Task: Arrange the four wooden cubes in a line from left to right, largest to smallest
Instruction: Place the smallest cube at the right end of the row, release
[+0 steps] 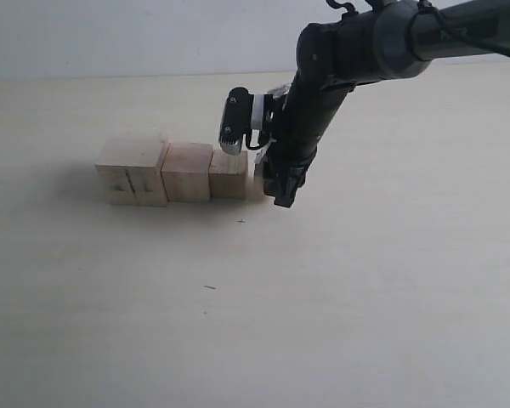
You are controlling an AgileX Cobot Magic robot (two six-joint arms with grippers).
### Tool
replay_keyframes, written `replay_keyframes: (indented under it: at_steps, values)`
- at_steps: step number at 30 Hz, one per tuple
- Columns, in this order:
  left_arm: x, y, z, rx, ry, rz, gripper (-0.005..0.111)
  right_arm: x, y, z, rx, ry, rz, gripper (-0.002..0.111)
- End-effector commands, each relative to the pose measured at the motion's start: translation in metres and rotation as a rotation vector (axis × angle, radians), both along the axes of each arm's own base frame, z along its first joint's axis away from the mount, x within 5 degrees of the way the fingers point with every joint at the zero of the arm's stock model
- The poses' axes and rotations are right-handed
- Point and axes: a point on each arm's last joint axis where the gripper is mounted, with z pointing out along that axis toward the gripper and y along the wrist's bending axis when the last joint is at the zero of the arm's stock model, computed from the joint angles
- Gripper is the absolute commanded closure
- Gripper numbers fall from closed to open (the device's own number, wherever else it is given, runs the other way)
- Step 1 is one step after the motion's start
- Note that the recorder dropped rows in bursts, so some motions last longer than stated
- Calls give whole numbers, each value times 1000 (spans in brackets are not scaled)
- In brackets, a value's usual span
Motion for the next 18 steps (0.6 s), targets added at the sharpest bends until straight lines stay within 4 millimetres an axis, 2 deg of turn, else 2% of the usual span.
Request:
replay_keyframes:
  at_steps: [1,18]
  values:
    - [0,0,0,-5,-7,1,104,6,4,-4,-2,-17,27,108]
    - [0,0,0,-5,-7,1,104,7,7,-12,11,-34,57,108]
